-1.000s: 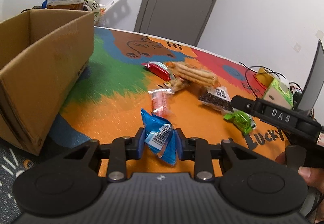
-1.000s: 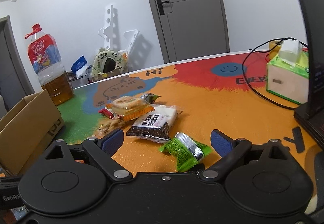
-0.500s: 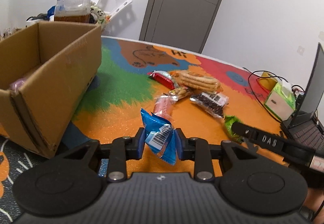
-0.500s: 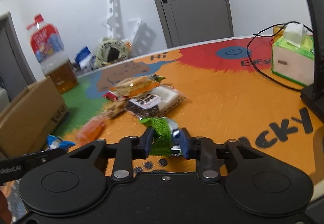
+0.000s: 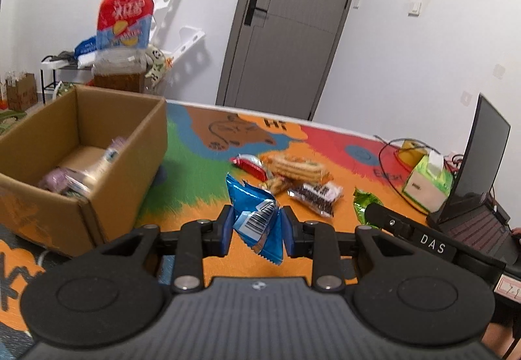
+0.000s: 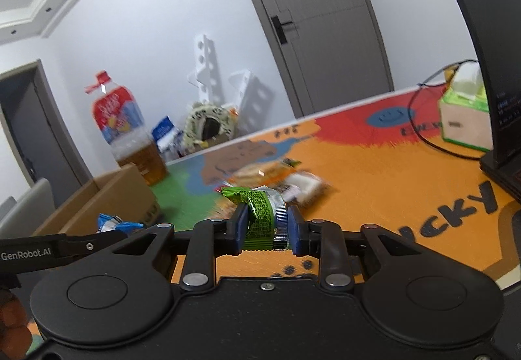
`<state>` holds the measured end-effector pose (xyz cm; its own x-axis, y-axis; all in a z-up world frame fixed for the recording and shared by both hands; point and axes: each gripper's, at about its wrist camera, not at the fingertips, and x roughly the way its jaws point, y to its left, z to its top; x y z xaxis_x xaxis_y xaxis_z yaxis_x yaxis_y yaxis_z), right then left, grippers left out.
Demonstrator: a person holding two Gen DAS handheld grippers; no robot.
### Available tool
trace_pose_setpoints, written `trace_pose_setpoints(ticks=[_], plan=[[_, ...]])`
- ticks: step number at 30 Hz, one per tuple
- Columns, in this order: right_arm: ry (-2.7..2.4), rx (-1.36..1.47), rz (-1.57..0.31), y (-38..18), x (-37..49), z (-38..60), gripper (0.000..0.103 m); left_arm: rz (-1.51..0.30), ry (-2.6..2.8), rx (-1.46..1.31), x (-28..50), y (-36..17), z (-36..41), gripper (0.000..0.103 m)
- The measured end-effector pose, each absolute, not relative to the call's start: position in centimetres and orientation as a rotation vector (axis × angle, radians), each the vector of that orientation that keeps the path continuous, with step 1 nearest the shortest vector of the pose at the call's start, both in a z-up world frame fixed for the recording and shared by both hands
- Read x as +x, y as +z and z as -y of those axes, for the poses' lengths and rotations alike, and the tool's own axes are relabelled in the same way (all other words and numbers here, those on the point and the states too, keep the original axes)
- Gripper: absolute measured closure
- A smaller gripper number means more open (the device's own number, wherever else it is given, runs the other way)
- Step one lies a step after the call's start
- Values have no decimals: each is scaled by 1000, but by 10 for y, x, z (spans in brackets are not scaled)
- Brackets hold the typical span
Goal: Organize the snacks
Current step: 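Carry both snacks into the cardboard box and open both grippers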
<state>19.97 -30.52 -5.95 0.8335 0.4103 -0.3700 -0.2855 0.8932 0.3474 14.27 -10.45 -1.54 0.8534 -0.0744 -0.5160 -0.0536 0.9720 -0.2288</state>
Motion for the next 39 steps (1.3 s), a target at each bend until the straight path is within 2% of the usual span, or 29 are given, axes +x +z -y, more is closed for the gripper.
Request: trace_pose_setpoints(ticks=[19,39], plan=[[532,268,-366,-18,175,248,77,-424,83,-287,109,26,48,74],[660,196,-366,5,179,160,77,-405,183,-384,125,15,-33,74]])
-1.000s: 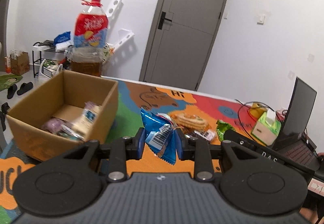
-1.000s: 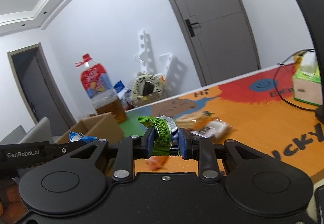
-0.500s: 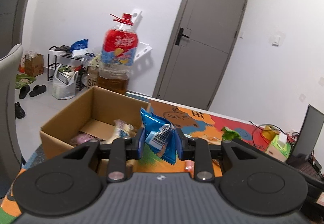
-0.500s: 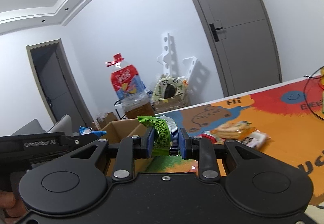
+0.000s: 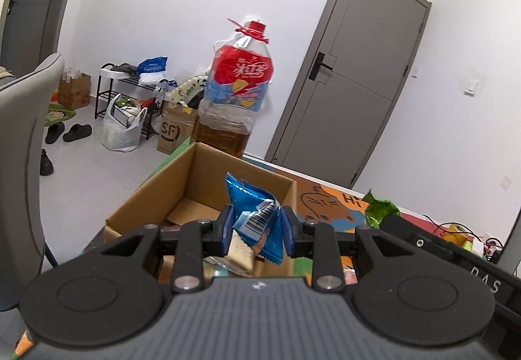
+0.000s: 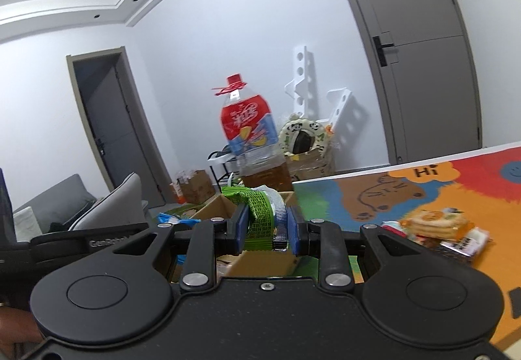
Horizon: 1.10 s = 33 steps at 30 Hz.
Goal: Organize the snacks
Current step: 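Carry both snacks into the cardboard box and open both grippers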
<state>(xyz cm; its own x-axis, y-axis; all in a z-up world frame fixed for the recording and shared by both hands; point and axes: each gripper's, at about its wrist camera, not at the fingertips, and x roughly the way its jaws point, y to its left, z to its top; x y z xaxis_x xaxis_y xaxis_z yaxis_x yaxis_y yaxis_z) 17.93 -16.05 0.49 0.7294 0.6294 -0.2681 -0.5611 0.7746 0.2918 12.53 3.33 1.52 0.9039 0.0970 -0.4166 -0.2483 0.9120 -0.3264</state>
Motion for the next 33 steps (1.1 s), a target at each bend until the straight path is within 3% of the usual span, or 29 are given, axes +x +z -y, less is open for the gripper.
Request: trace_pose_setpoints(ticks=[20,22,24,29,31,33], plan=[[683,160,-434,-6,213,104,77,-457,183,-452,158,-9,-84,72],[685,155,-433,-5,216,95,77,-461,188,-454,160,-9,-89,66],[687,155,-434,-5,219,88,77,-466,206,-454,160,-8,-94,53],[703,181,-431,-5,224,78,76,-449,228,-476,151,-3,-104,47],[705,200,-442,-5,225,78,73,-443,247,-469,148,-1,-105,46],[694,211,-447,-7,224,82,63,-439,257,-461,147,-1,-104,44]])
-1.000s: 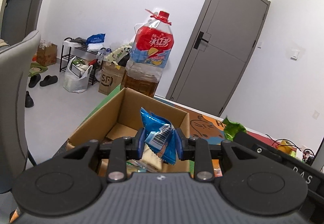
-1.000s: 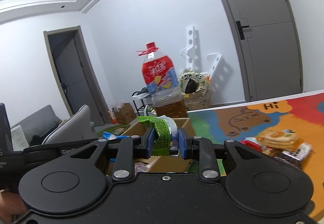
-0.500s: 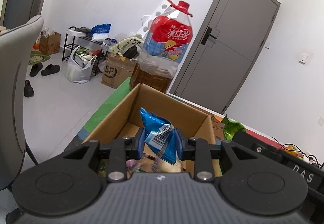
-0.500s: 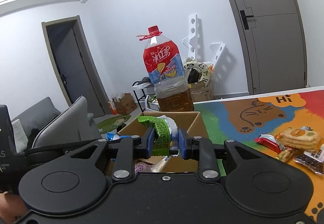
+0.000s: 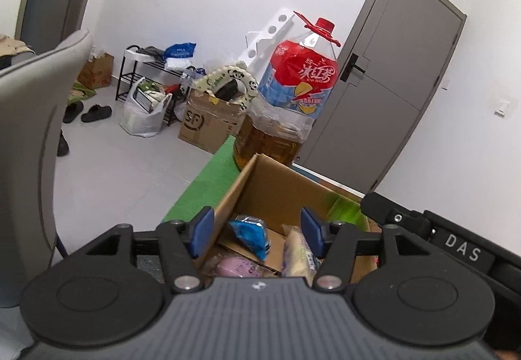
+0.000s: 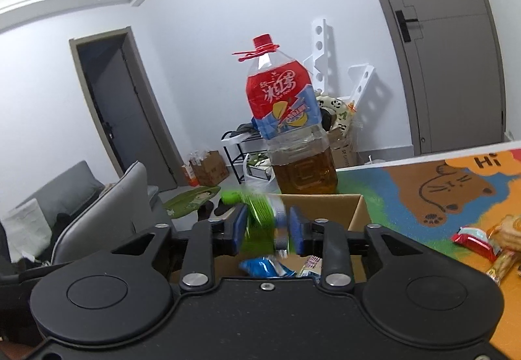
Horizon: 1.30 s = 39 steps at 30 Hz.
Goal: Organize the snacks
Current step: 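Carry both snacks into the cardboard box and open both grippers, then move both open grippers back over the remaining snacks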
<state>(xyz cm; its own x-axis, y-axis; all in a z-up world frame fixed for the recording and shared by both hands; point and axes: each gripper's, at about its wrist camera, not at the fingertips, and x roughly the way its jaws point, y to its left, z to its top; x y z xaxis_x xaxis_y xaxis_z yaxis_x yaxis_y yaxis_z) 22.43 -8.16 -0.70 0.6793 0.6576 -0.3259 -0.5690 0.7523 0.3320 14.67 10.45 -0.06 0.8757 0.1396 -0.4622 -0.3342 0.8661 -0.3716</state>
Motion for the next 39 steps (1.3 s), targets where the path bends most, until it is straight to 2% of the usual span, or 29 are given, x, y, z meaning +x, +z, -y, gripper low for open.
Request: trace_pose_setpoints(ticks=[4,6,12,18,27,39], plan=[[685,227,-456,-9,221,94,51,-441,257,-464,145,-2,-100,37],[676,236,-454,-10,220,100,44,-440,256,-464,146,-1,-96,30],[632,284,-467,-16,220,131,34,-424,266,-435,142,2,-76,15],[601,322,-468,-24,215,164,21,-419,269,-411,136,5,-52,8],[554,348,-450,-30,205,212,8,-415,250,-371,130,10,-7,4],[474,388,-424,-37,195,275,7,-431,127,-302,132,13,59,4]])
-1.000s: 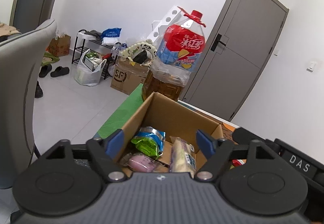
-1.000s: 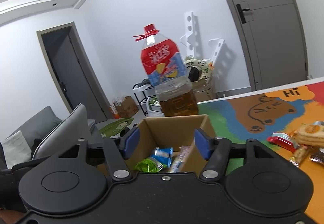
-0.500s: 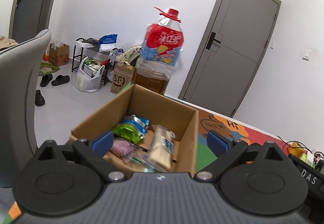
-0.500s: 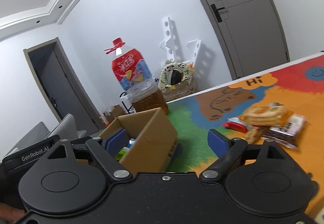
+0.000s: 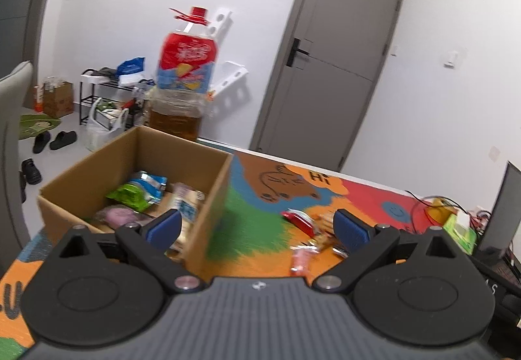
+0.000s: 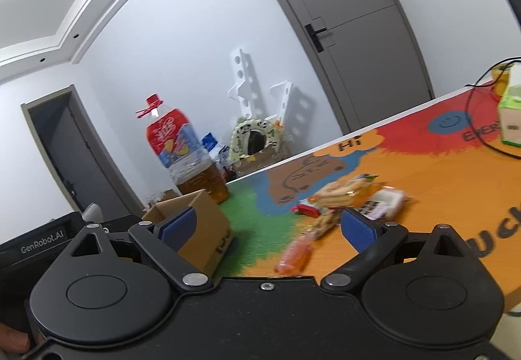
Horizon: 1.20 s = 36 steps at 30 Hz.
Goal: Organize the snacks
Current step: 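Move both open grippers back over the remaining snacks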
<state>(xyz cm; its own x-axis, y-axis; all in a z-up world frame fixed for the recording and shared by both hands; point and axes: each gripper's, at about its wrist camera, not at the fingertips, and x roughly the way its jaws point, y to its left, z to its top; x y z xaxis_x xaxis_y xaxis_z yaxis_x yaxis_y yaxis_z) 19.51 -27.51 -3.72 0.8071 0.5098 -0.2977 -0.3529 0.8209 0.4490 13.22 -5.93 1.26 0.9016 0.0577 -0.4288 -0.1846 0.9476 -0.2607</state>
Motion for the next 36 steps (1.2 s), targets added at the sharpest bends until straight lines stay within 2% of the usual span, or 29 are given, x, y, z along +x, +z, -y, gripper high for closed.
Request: trace_pose_setpoints(ticks=[19,27,34,36], plan=[[360,413,-476,-65,220,322,9,-495,38,-285,177,-19,100,8],[371,368,-492,-61,247,305,12,-565,34,-308,206,-42,99,28],[392,344,-517,-62,270,292,12,-629,49,-325,228,-59,97,38],[396,341,-529,-63,277,290,12,-650,59,-334,233,-65,97,43]])
